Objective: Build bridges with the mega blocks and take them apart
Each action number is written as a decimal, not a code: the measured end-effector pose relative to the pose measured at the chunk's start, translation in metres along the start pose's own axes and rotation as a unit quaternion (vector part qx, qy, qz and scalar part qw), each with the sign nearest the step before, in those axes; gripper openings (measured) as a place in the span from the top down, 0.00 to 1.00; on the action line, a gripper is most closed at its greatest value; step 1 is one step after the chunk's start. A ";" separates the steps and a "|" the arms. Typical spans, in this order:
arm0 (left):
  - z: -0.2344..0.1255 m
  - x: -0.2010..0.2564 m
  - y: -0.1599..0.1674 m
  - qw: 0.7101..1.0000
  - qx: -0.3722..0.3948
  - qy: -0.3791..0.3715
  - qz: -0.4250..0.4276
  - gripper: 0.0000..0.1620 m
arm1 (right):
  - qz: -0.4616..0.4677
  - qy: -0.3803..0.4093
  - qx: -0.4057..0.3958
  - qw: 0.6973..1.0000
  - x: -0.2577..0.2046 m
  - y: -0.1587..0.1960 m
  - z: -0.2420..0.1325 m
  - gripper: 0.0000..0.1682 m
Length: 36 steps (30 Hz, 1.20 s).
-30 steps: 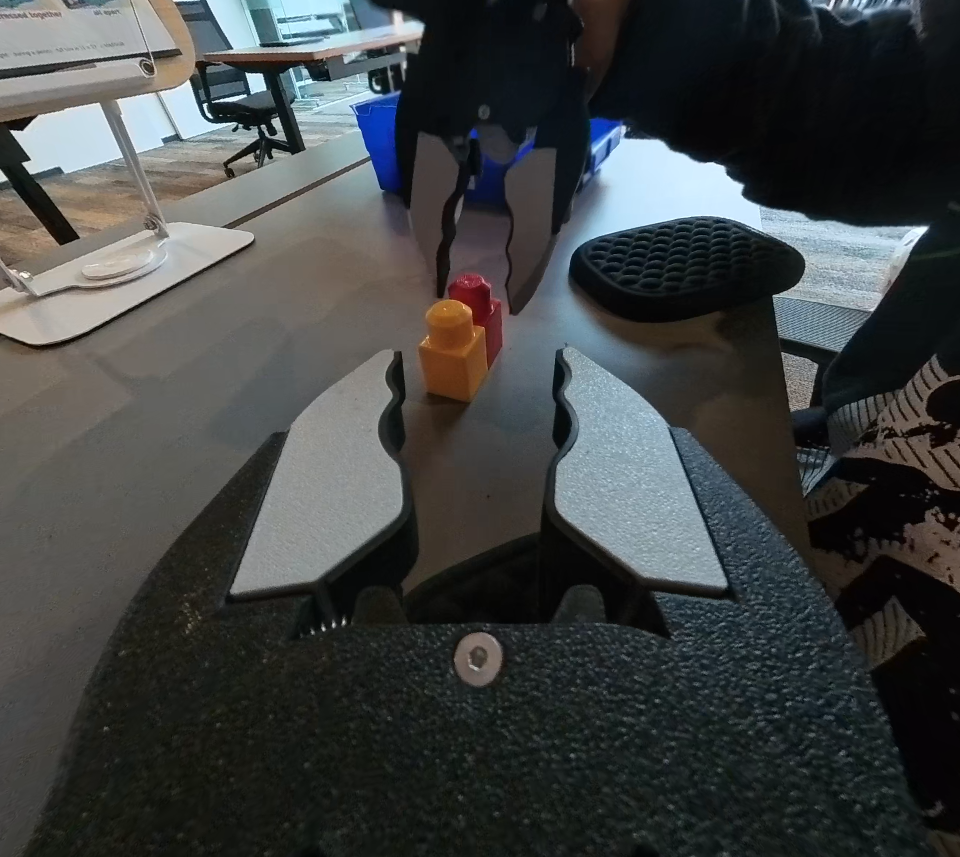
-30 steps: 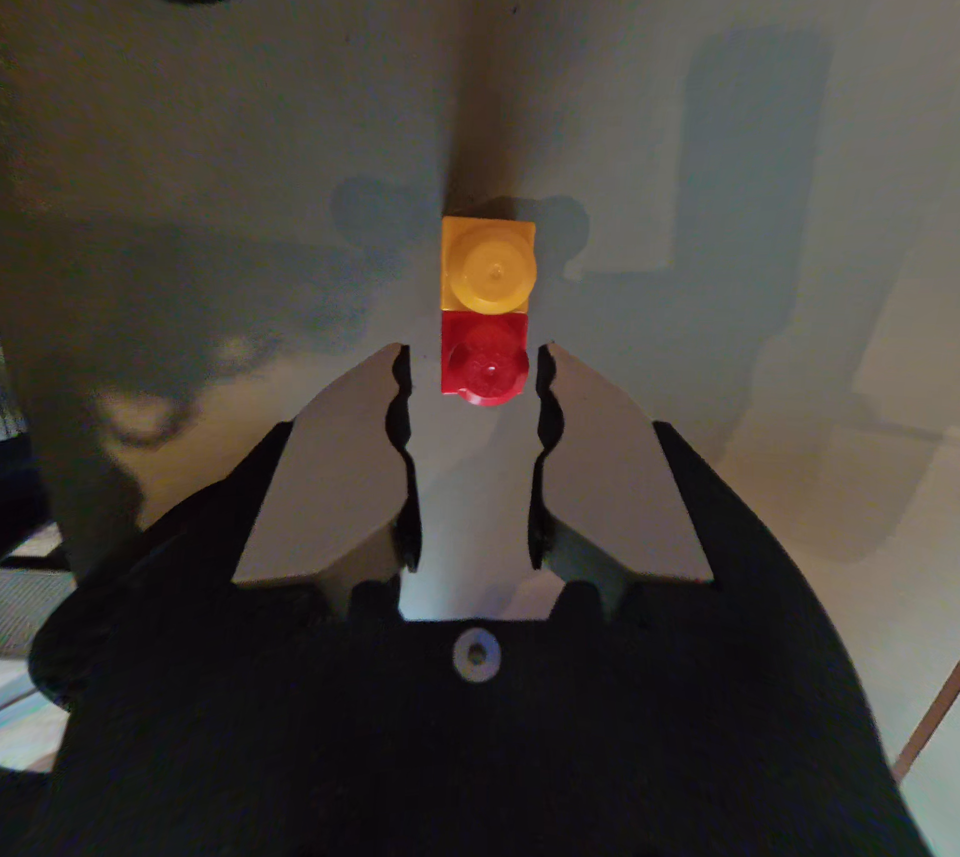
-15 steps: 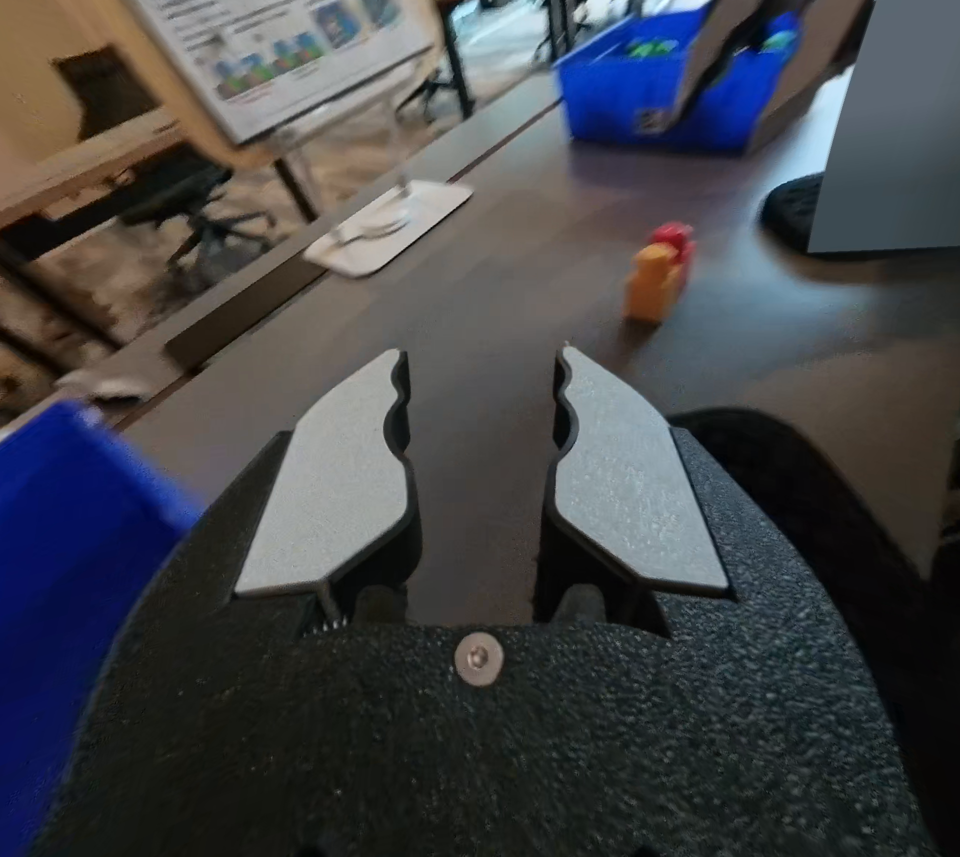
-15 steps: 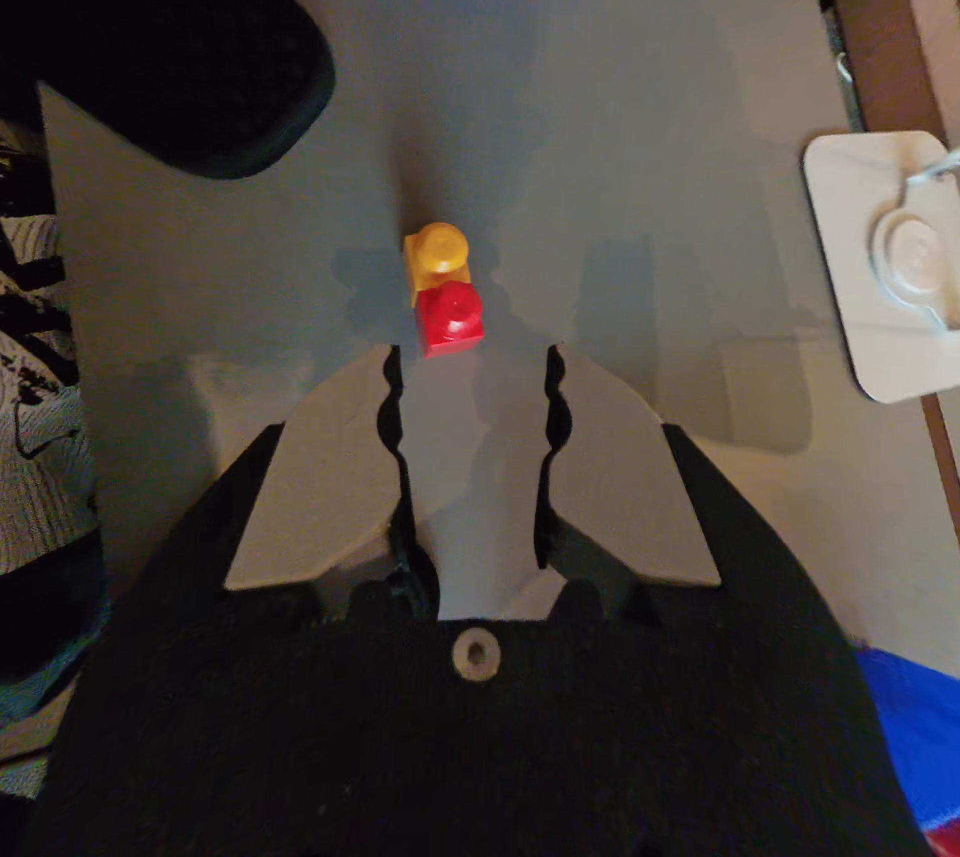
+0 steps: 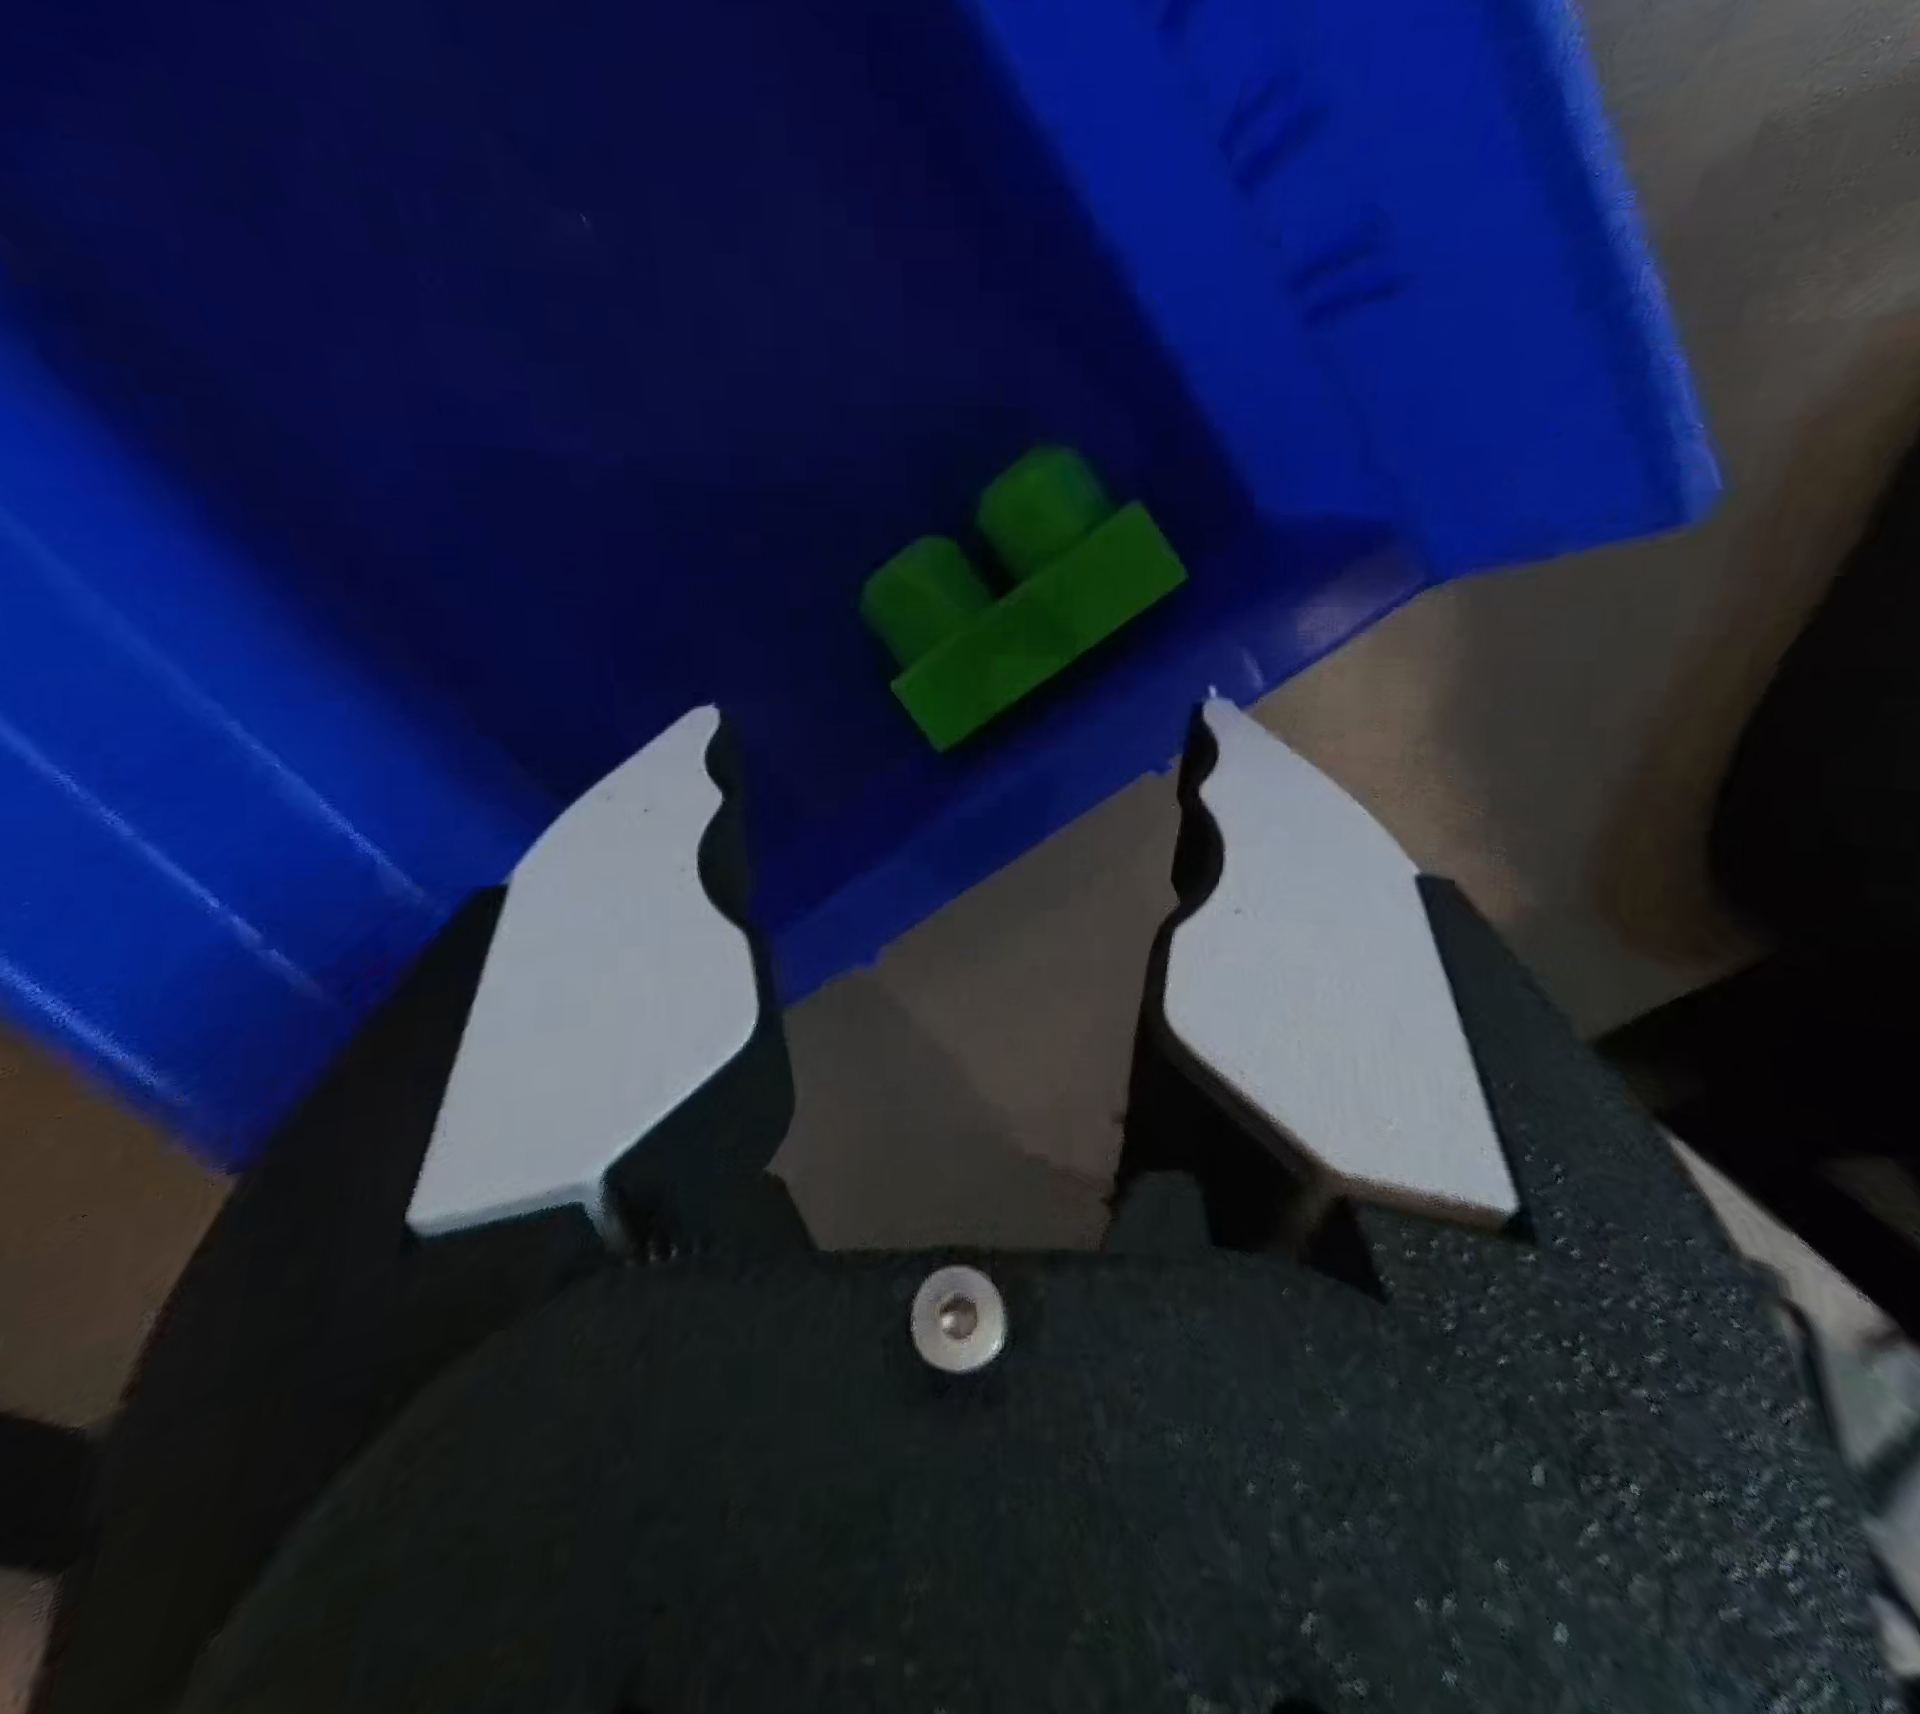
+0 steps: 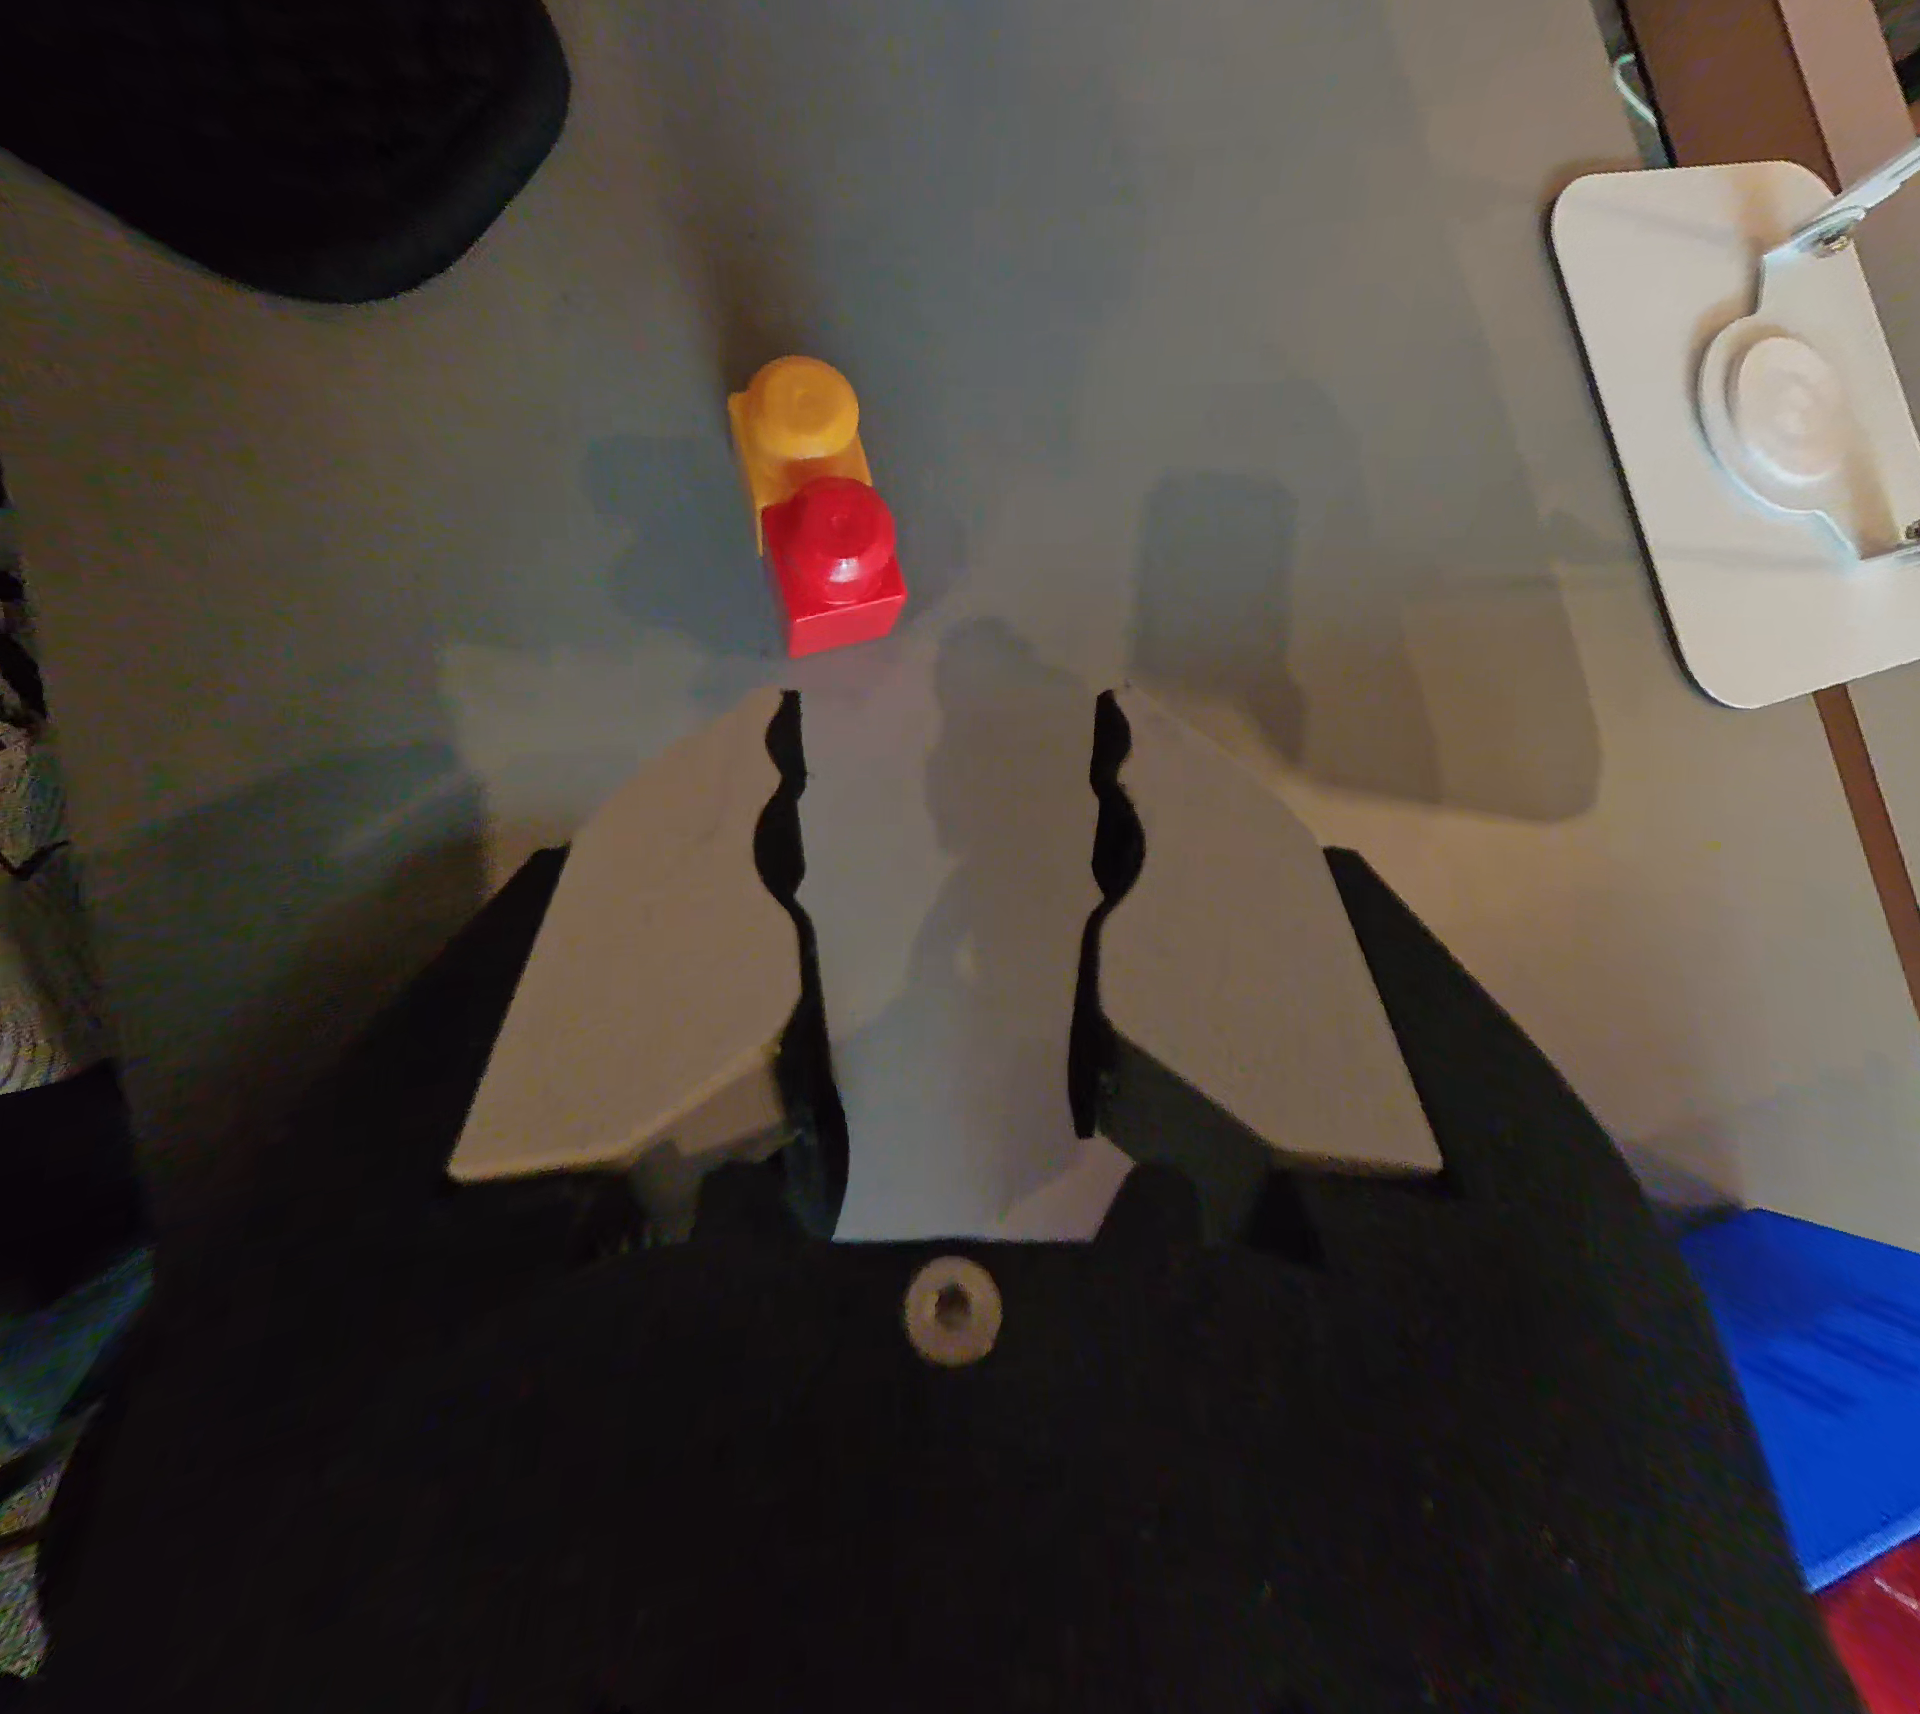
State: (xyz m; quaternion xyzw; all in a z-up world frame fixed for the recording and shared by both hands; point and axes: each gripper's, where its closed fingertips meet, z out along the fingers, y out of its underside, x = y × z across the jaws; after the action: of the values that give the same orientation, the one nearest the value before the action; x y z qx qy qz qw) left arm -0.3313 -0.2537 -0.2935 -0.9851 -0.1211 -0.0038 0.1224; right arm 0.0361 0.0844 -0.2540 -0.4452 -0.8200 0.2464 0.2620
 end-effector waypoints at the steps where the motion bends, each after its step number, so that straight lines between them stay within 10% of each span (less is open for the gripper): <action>1: 0.002 -0.001 -0.004 1.000 -0.003 0.012 -0.016 0.50 | 0.000 0.000 0.002 1.000 0.001 0.001 -0.001 0.68; 10: 0.031 0.010 -0.002 0.980 -0.121 0.052 -0.148 0.32 | 0.004 0.007 0.007 1.000 0.012 0.025 -0.012 0.68; 22: 0.051 0.016 0.011 0.959 -0.215 0.033 -0.182 0.53 | 0.025 0.023 0.018 0.999 0.038 0.057 -0.021 0.68; 36: -0.052 0.026 -0.076 0.977 0.193 -0.067 -0.066 0.53 | -0.019 0.004 0.033 0.999 0.013 0.020 -0.016 0.69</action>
State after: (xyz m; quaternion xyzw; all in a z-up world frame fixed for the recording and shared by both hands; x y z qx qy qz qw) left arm -0.3232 -0.1886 -0.2241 -0.9309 -0.1918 0.0772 0.3011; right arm 0.0526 0.1077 -0.2523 -0.4215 -0.8187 0.2663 0.2849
